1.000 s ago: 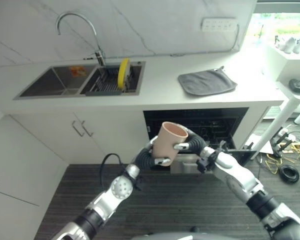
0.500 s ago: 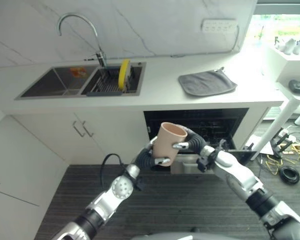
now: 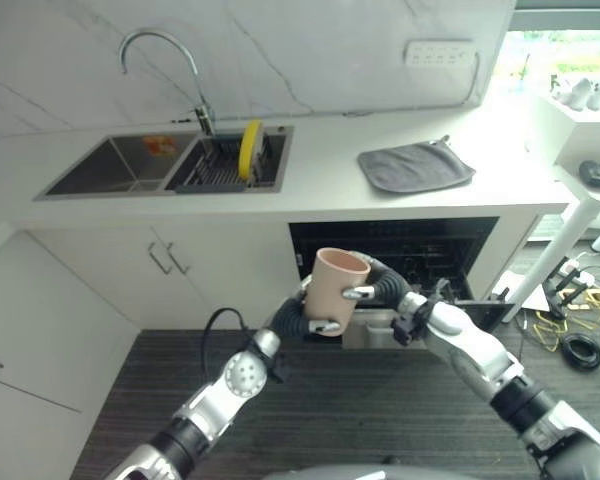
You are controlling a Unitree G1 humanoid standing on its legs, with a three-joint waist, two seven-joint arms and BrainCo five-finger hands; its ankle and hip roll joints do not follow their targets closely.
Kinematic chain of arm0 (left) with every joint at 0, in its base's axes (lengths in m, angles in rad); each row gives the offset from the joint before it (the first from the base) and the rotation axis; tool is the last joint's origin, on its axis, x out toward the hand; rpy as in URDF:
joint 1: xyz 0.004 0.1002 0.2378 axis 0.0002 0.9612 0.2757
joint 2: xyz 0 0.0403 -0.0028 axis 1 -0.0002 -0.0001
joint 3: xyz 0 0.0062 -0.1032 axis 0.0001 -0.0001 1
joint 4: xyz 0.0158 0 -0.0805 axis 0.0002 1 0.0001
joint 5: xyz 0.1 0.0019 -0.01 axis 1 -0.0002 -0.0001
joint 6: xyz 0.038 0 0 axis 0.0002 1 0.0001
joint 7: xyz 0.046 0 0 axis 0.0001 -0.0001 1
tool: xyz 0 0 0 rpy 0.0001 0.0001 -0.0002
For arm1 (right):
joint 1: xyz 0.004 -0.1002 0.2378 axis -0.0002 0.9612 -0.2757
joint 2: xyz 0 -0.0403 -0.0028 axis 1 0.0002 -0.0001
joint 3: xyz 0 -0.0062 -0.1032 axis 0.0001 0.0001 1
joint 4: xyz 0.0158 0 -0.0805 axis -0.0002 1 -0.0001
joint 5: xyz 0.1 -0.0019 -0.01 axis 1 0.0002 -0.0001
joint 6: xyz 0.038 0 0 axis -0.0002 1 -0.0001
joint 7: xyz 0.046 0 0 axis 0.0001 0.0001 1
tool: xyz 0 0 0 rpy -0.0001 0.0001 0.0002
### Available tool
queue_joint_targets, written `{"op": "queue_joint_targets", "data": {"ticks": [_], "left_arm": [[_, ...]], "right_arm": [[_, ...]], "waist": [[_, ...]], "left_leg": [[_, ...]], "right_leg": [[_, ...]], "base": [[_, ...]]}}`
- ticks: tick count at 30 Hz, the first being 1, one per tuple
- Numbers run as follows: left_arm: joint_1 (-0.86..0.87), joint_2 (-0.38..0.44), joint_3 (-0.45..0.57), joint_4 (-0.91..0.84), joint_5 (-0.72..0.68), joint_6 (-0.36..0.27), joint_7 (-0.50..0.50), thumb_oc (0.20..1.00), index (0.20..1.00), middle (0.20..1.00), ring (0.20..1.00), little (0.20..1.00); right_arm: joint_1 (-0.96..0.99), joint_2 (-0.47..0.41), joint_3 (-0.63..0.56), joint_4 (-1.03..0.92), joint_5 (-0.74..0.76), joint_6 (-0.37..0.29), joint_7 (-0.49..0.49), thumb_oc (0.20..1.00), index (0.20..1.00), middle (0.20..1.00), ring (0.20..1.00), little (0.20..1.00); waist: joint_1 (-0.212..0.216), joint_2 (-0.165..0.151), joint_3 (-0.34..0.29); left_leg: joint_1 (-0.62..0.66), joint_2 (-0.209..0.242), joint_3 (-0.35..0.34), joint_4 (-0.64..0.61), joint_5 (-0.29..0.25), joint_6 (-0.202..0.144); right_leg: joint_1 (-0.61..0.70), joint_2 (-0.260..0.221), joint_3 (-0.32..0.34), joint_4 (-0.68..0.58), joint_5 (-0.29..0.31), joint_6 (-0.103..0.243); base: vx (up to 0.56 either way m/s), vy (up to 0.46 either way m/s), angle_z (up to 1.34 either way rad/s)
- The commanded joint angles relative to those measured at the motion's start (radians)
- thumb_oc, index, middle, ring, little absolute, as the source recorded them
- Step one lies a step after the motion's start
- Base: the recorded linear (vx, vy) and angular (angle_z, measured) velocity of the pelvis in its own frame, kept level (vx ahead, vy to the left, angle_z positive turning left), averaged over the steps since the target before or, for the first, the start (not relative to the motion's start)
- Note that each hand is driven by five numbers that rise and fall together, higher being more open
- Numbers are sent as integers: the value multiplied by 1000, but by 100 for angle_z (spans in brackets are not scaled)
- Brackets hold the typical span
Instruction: Place the dishes in the dishwasher.
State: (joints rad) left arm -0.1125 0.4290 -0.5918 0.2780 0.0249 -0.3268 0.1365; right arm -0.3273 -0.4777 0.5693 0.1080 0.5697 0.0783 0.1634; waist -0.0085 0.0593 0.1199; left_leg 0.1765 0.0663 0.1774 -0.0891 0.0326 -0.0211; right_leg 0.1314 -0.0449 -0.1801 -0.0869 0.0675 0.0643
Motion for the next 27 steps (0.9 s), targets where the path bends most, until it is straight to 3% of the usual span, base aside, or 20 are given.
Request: {"op": "queue_joint_targets", "data": {"ticks": [1, 11, 21, 27], "left_arm": [[-134, -91, -129, 69, -31, 12, -2, 1000, 1000, 1000, 1000, 1000], [44, -81, 59, 81, -93, -38, 77, 1000, 1000, 1000, 1000, 1000], [147, -77, 155, 91, -134, -62, 141, 1000, 1000, 1000, 1000, 1000], [159, -76, 176, 75, -132, -74, 160, 1000, 1000, 1000, 1000, 1000]], "right_arm": [[-183, 206, 59, -159, 100, -152, 17, 200, 200, 200, 200, 200], [-16, 128, -181, -221, 136, -261, -133, 200, 200, 200, 200, 200], [130, 77, -381, -226, 188, -398, -221, 200, 200, 200, 200, 200], [169, 72, -454, -211, 190, -439, -226, 200, 200, 200, 200, 200]], "waist": [[5, -55, 35], [-1, -59, 41], [-26, -60, 44], [-32, -66, 43]], "left_leg": [[15, -31, -16, 2, -102, 32], [20, -22, 4, 2, -101, 31], [27, -18, 30, 2, -106, 32], [24, -19, 34, 2, -110, 34]], "right_leg": [[40, -60, -26, 48, -105, 46], [43, -64, -33, 48, -102, 42], [43, -64, -29, 45, -100, 46], [40, -64, -29, 44, -98, 50]], "base": [[0, 0, 0], [0, 0, 0], [2, 14, -3], [0, 0, 0]]}}
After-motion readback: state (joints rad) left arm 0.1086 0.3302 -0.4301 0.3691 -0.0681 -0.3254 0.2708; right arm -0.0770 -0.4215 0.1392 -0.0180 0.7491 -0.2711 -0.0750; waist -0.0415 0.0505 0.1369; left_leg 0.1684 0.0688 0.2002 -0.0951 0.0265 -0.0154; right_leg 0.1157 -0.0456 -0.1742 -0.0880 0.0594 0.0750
